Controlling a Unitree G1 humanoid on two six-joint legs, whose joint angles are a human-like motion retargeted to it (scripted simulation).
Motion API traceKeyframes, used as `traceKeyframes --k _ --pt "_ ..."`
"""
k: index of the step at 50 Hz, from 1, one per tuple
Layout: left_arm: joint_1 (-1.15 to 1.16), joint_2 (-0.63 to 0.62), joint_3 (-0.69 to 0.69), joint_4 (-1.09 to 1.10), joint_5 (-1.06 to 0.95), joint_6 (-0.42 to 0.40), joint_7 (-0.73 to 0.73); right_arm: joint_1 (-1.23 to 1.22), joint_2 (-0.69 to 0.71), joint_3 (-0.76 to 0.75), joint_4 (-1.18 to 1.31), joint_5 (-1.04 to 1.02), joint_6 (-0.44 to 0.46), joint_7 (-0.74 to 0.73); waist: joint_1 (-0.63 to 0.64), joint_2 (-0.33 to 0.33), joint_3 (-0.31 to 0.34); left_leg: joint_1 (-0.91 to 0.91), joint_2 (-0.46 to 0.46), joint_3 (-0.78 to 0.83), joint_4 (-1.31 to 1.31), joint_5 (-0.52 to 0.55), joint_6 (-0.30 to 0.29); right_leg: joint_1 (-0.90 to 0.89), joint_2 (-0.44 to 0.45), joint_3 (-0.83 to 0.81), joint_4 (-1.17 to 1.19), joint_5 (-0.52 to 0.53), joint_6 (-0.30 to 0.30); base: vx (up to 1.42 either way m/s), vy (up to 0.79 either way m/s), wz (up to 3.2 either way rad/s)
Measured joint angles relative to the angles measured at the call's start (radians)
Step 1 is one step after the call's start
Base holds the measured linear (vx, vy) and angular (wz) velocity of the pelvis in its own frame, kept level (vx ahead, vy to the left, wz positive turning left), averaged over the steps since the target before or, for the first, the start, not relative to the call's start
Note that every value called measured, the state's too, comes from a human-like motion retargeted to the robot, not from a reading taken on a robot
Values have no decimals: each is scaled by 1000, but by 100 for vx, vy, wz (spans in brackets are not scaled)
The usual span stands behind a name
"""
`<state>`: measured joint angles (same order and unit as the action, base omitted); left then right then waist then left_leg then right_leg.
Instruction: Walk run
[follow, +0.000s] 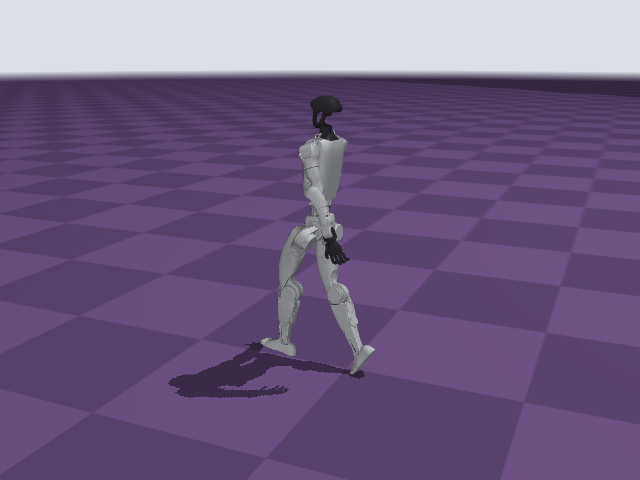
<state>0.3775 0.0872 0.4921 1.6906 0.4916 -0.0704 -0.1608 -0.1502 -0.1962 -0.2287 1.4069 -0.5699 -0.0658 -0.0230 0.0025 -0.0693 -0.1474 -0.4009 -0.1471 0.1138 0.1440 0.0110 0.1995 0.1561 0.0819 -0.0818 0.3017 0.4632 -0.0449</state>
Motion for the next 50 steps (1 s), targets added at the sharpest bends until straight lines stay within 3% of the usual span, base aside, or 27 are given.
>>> traceKeyframes --k 2,3,7,10,13,18,21,23,25,27,28,30,32,33,35,38,40,43,48,50 --pt "-59 10 -29 -19 -34 -5 -17 58 15 23 70 -4 13 -11 -38 -9 13 48 -33 -54 45 -50 0 -109 10 31 315 60 4 101 4 55" --pt "-98 15 -48 -35 -49 -11 -22 84 17 27 105 -5 18 -13 -47 -24 30 98 -40 15 47 -67 9 -158 -51 -27 487 60 -15 88 3 38" --pt "-295 53 -113 -127 -104 -77 26 203 41 26 197 -39 19 41 -60 98 33 227 79 -32 -21 -107 -23 -308 78 -69 519 -1 -54 91 -2 36" --pt "-444 70 -148 -219 -130 -132 47 314 61 2 225 -94 7 58 -135 116 45 289 81 -67 -39 -130 -38 -456 86 -70 522 -144 -12 111 -6 155" --pt "-567 84 -181 -327 -172 -162 -1 409 75 -29 269 -140 7 55 -222 121 58 356 53 -134 -59 -158 -35 -574 26 -87 384 -282 25 70 -6 165" --pt "-706 120 -202 -470 -244 -201 -78 526 86 -85 293 -158 73 138 -305 62 99 506 -24 -175 -75 -224 -49 -633 -130 -106 -67 -300 107 91 -20 82" --pt "-721 135 -216 -519 -279 -240 -75 567 82 -107 293 -120 117 195 -313 58 112 591 -18 -159 -78 -255 -85 -665 -129 -31 -267 -373 158 101 -27 12" --pt "-706 134 -222 -526 -284 -266 -59 577 78 -117 293 -86 141 217 -326 72 111 627 3 -154 -61 -256 -119 -669 -134 -74 -320 -384 160 108 -33 14" --pt "-674 123 -216 -507 -264 -280 -42 565 75 -124 293 -57 162 221 -336 89 95 641 22 -150 -33 -208 -165 -664 -124 -112 -260 -373 58 126 -46 27" --pt "-625 106 -214 -465 -231 -270 -40 543 74 -138 293 -44 162 203 -355 99 76 649 38 -164 8 -90 -234 -646 -131 -178 -218 -368 31 99 -34 57" --pt "-585 95 -216 -424 -204 -257 -44 526 74 -148 293 -40 154 185 -380 111 65 651 54 -199 47 38 -294 -626 -119 -159 -211 -320 15 106 -38 64" --pt "-502 75 -214 -336 -136 -233 -47 477 67 -148 293 -27 130 160 -366 120 39 629 43 -238 150 304 -429 -589 -97 -87 -168 -328 -17 131 -47 -10" --pt "-417 57 -220 -244 -65 -214 -14 396 49 -135 293 -9 106 144 -352 85 39 547 -18 -187 374 474 -461 -550 -118 -3 -122 -383 -33 117 -24 -54" --pt "-379 56 -223 -196 -33 -201 11 346 46 -122 293 -3 95 132 -346 76 46 483 1 -133 539 503 -461 -513 -129 -47 -114 -403 -40 96 -29 -70" --pt "-308 60 -218 -116 33 -167 43 227 39 -97 293 3 72 100 -329 8 31 401 -67 -117 643 512 -461 -455 -162 -41 -150 -411 -59 98 -48 -91" --pt "-186 41 -182 -58 136 -109 65 94 47 -52 164 -7 61 56 -289 -7 43 232 47 7 810 260 -382 -369 -94 30 -185 -448 -89 90 -39 -105" --pt "-104 10 -150 -36 172 -91 72 24 36 -8 55 -17 35 30 -246 -23 60 116 5 -1 822 142 -322 -323 -81 80 -204 -456 -93 98 -15 -131" --pt "-11 -21 -104 -4 175 -81 50 -72 10 51 -100 -33 2 -3 -179 -32 88 -21 12 35 678 36 -234 -254 -37 117 -225 -481 -116 93 -13 -133" --pt "86 -41 -55 9 186 -22 18 -186 -50 38 -255 -24 -16 -57 -77 12 133 -85 37 52 149 -2 -97 -128 59 133 -231 -549 -146 95 -4 -77" --pt "105 -42 -37 9 185 -3 17 -204 -60 28 -279 3 -23 -79 -57 10 141 -79 21 71 -31 -75 -91 -70 64 116 -228 -567 -149 131 -1 -24"
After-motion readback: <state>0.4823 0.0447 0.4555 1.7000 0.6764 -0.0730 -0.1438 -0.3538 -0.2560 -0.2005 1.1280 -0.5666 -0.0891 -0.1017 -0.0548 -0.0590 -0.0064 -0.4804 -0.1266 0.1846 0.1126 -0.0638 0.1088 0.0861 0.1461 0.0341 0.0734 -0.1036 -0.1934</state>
